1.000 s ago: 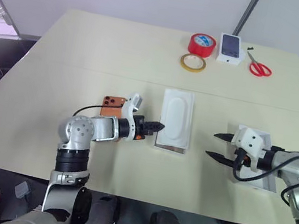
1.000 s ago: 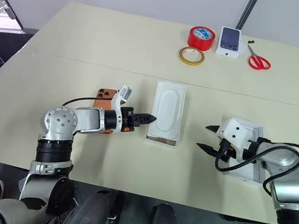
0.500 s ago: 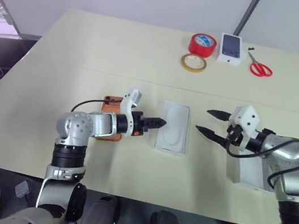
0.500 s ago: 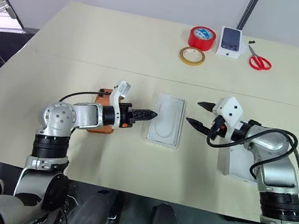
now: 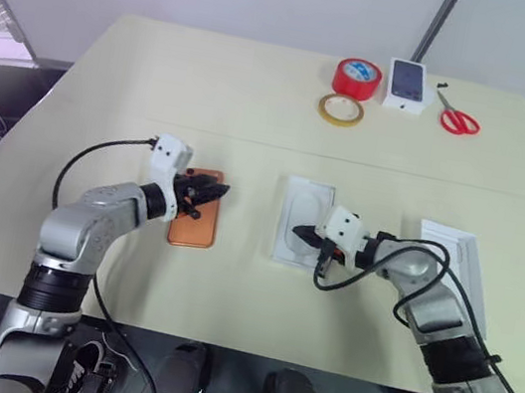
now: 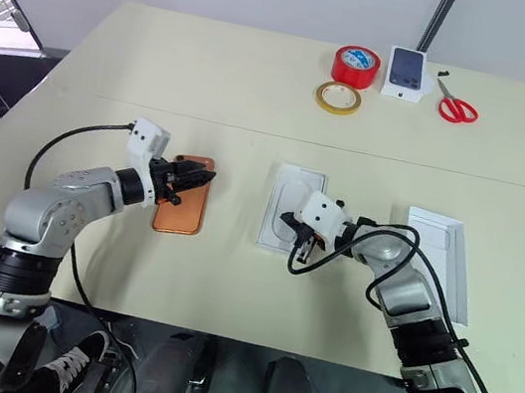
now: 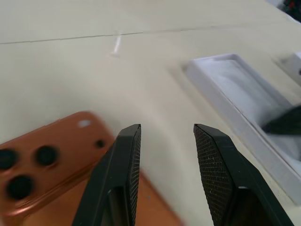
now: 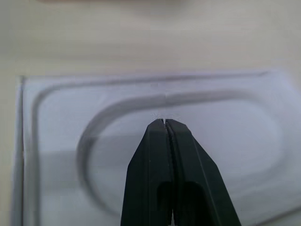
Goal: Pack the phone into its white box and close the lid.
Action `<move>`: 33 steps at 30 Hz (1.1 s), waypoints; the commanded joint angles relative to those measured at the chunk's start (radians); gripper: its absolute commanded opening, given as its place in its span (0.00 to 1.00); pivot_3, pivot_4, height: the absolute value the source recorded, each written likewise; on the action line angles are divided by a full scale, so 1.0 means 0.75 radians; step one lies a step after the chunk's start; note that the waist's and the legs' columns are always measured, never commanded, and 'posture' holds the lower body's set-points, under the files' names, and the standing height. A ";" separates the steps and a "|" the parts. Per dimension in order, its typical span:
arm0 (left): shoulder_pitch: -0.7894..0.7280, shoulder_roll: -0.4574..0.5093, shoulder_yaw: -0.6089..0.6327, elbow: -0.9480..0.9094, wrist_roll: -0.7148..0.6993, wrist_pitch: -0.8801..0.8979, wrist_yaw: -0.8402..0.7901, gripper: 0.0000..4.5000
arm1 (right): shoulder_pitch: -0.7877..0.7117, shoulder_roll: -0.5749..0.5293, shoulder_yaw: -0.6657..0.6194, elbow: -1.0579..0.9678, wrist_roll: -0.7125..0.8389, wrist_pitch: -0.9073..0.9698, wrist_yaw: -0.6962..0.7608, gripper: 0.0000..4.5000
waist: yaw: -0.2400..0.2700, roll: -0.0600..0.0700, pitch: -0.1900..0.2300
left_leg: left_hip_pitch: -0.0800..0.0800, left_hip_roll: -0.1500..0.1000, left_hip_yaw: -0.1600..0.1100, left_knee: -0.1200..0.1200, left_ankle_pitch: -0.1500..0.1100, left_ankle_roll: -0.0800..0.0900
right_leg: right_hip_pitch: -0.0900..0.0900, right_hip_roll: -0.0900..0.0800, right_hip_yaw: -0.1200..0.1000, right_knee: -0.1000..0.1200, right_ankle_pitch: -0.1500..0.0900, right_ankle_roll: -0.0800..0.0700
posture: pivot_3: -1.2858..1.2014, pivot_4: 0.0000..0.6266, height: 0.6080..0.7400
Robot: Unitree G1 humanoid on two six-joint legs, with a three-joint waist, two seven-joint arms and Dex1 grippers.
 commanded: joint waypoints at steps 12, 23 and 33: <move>0.038 0.036 0.248 -0.016 -0.197 0.231 0.050 0.42 | -0.058 -0.027 0.021 0.091 -0.062 -0.010 0.075 0.01 | -0.002 -0.002 -0.002 | 0.001 0.000 -0.002 0.000 0.000 0.000 | 0.002 0.000 -0.001 0.000 0.000 0.000 | 0.52 0.24 1.00; -0.067 0.064 0.593 0.194 -0.467 0.801 0.225 0.42 | -0.279 0.232 -0.026 -0.007 0.051 0.046 -0.035 0.01 | -0.034 -0.002 0.000 | -0.001 0.001 -0.002 -0.002 0.000 -0.001 | -0.005 0.002 -0.001 0.004 0.000 0.000 | 0.52 0.24 1.00; -0.026 0.054 0.560 0.180 -0.439 0.864 0.288 0.42 | -0.414 0.410 0.264 0.176 -0.135 0.113 -0.003 0.01 | -0.035 -0.002 0.000 | 0.000 0.000 -0.002 -0.003 0.004 -0.008 | -0.010 0.002 -0.001 0.004 0.000 0.000 | 0.52 0.24 1.00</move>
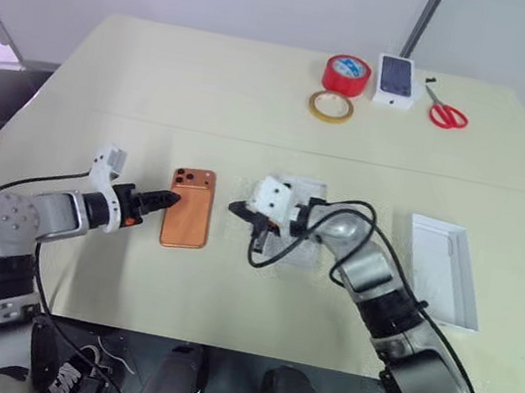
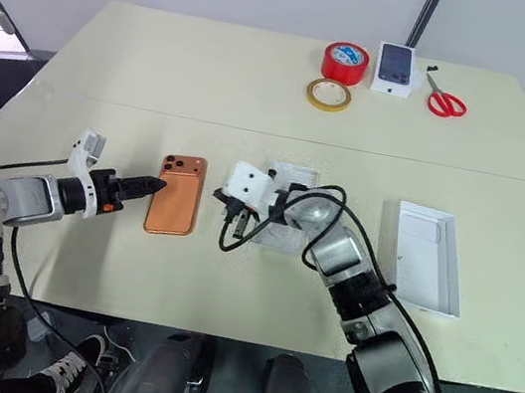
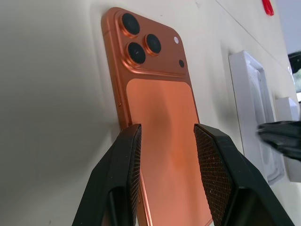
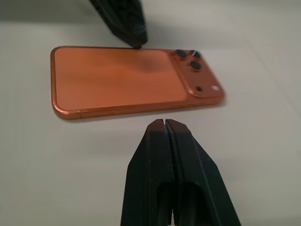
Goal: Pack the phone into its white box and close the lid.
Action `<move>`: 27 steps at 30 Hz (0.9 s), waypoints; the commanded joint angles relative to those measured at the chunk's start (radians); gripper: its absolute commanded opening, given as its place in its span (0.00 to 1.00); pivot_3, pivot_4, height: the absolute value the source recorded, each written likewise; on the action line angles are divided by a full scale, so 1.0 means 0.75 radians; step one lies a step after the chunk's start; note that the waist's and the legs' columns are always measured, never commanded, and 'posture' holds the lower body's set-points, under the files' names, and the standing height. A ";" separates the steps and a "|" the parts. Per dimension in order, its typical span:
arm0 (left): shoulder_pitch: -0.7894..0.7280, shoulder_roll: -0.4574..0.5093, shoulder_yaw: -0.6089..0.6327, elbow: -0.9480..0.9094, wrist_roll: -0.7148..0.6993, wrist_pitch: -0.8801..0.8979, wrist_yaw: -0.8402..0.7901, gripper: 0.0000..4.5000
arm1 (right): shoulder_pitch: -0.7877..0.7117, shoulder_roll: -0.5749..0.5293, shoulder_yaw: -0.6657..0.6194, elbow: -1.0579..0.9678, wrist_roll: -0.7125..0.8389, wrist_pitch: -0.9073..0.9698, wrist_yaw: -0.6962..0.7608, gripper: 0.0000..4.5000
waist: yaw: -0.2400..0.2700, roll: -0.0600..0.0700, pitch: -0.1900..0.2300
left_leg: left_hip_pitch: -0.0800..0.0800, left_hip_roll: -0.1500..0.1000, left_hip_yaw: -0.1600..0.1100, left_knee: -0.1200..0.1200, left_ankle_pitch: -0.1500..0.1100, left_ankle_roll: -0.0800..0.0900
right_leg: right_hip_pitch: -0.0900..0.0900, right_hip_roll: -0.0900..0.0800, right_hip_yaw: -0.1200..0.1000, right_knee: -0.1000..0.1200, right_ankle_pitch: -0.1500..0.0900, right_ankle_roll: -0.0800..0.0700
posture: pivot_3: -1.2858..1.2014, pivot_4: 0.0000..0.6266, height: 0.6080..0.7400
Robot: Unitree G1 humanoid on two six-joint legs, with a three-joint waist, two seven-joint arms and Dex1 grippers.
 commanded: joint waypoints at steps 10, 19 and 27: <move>0.021 -0.124 -0.037 -0.077 0.018 0.067 0.098 0.42 | -0.114 0.084 0.181 0.266 -0.253 0.048 -0.037 0.01 | 0.000 -0.002 -0.004 | 0.003 0.000 0.000 -0.002 0.000 0.000 | 0.001 0.000 0.000 0.000 0.000 0.000 | 0.52 0.24 1.00; -0.096 -0.322 -0.177 0.008 0.044 0.043 0.119 0.42 | -0.102 0.107 0.178 0.261 -0.270 0.049 -0.016 0.01 | 0.000 -0.004 -0.007 | 0.022 -0.001 0.000 -0.014 0.000 -0.001 | 0.015 0.000 0.001 -0.004 0.000 0.000 | 0.52 0.24 1.00; -0.105 -0.235 -0.208 -0.028 0.099 0.028 0.109 0.42 | -0.075 0.070 0.156 0.220 -0.271 0.073 -0.012 0.01 | 0.003 -0.003 -0.008 | 0.022 -0.001 0.000 -0.015 0.000 -0.001 | 0.015 -0.001 0.001 -0.005 0.000 0.000 | 0.52 0.24 1.00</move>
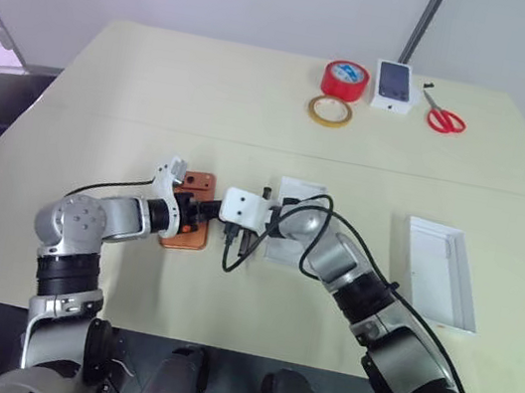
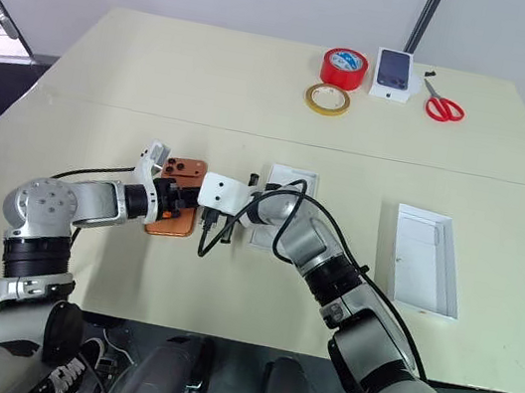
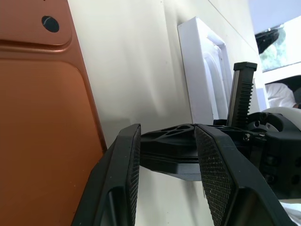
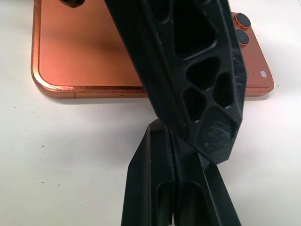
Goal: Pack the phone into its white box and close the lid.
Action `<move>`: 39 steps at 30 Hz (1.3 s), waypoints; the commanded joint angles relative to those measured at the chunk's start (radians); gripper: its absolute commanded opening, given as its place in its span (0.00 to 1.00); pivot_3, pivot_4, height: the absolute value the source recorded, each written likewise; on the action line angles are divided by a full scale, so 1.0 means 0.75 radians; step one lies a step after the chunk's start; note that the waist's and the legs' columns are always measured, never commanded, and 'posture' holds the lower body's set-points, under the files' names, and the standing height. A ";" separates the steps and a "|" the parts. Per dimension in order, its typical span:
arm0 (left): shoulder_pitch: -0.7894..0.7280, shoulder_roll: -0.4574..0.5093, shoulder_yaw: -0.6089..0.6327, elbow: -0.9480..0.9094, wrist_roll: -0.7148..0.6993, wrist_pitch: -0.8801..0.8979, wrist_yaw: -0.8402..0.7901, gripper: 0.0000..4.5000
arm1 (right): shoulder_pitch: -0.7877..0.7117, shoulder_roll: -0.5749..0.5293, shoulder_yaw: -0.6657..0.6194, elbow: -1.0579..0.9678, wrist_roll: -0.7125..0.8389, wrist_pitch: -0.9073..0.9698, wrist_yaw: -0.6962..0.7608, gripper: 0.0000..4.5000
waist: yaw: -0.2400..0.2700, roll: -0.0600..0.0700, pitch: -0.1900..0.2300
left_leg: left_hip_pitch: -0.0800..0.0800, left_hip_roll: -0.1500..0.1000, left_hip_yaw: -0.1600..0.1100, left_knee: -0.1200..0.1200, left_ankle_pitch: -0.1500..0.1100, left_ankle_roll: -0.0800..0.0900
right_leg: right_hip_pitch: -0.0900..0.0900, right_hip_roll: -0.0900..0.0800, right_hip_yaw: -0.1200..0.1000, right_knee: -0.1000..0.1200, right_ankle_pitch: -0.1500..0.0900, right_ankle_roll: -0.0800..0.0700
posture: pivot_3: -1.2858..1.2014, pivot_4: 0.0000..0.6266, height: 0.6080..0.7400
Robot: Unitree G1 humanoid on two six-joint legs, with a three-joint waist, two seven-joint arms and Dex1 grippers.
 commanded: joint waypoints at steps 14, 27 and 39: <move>0.151 0.272 0.211 -0.144 0.002 0.158 0.011 0.42 | 0.043 -0.024 0.022 0.013 -0.041 0.007 0.001 0.01 | -0.008 0.000 0.000 | 0.000 0.000 0.000 -0.004 -0.001 -0.004 | -0.003 0.000 0.001 0.000 0.000 0.000 | 0.52 0.24 1.00; 0.239 0.415 0.128 -0.119 0.033 0.039 -0.126 0.42 | 0.040 -0.022 0.022 0.021 -0.053 -0.017 0.013 0.01 | -0.011 0.001 0.000 | 0.000 0.001 0.000 -0.006 -0.002 -0.006 | -0.004 -0.001 0.002 -0.001 -0.001 -0.002 | 0.52 0.24 1.00; 0.138 0.126 0.039 0.045 0.028 -0.028 -0.124 0.42 | 0.041 -0.007 0.011 0.004 -0.051 0.002 0.027 0.01 | 0.004 0.002 -0.002 | 0.001 0.000 0.000 -0.006 -0.001 -0.006 | -0.003 -0.002 0.001 -0.001 -0.001 -0.003 | 0.52 0.24 1.00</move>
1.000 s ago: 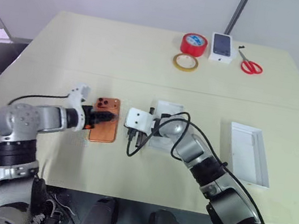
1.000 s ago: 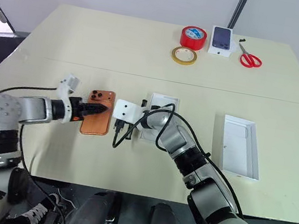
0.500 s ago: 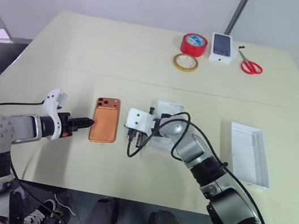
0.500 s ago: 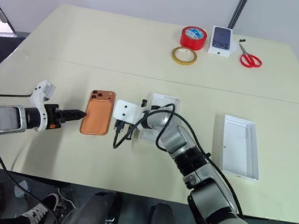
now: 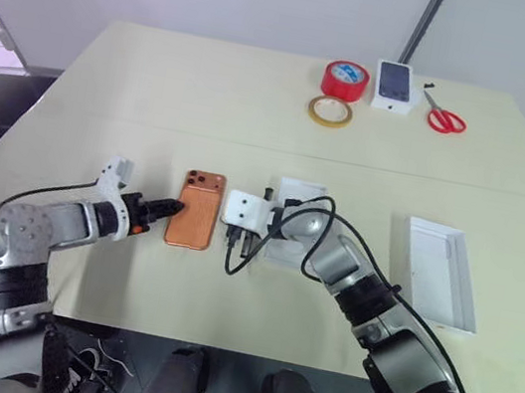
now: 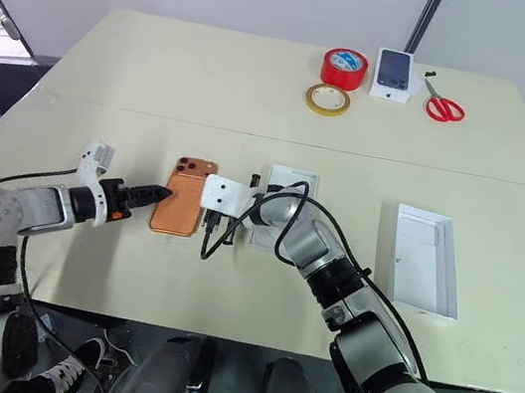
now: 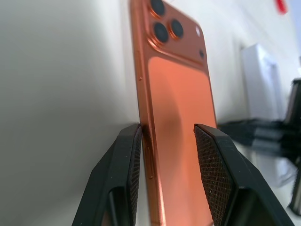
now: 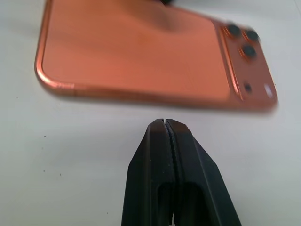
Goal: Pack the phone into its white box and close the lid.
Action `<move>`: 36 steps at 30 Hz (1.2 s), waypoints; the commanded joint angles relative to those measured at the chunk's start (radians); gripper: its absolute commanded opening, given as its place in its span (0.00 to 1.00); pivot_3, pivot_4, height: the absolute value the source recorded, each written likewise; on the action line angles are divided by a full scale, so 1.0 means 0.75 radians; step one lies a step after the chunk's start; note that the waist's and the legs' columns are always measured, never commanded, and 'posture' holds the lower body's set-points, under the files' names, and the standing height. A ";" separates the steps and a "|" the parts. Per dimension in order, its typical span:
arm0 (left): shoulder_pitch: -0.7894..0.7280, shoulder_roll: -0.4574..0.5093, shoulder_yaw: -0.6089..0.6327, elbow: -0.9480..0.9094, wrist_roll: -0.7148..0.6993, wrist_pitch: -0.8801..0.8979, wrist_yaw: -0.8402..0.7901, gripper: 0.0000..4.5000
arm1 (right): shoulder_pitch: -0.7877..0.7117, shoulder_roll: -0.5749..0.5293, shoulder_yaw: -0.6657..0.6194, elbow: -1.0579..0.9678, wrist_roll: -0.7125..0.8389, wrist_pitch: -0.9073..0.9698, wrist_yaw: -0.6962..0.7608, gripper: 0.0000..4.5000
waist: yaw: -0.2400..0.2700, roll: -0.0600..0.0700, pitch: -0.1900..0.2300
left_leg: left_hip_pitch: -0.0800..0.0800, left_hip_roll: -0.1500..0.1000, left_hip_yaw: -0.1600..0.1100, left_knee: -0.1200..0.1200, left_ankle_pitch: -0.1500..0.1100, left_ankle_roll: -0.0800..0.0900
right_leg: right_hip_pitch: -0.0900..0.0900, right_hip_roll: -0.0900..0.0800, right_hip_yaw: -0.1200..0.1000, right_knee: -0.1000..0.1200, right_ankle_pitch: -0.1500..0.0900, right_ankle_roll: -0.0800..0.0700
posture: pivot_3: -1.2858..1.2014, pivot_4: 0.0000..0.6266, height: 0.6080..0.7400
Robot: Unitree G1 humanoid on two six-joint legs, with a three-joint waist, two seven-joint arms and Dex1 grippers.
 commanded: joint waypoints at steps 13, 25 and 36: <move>-0.049 -0.023 -0.049 0.098 -0.019 0.050 -0.076 0.42 | 0.031 -0.013 0.012 0.005 -0.025 0.041 0.006 0.01 | -0.004 0.000 0.000 | 0.000 0.000 0.000 0.000 0.000 0.000 | 0.001 0.000 0.000 -0.002 0.000 0.000 | 0.52 0.24 1.00; -0.069 -0.082 0.104 0.244 -0.140 0.129 -0.086 0.01 | 0.035 -0.017 -0.013 -0.016 -0.008 0.030 -0.005 0.00 | -0.010 -0.001 0.000 | 0.000 0.000 0.000 -0.003 0.000 0.000 | -0.001 0.000 0.000 -0.003 0.000 0.000 | 0.52 0.24 1.00; -0.033 -0.132 0.196 0.076 -0.294 -0.030 -0.169 0.00 | 0.191 -0.092 -0.414 -0.527 0.648 0.312 0.275 0.52 | -0.008 -0.002 0.005 | -0.012 0.001 0.000 -0.006 0.001 -0.002 | -0.009 0.000 0.000 -0.004 0.001 -0.001 | 0.52 0.24 1.00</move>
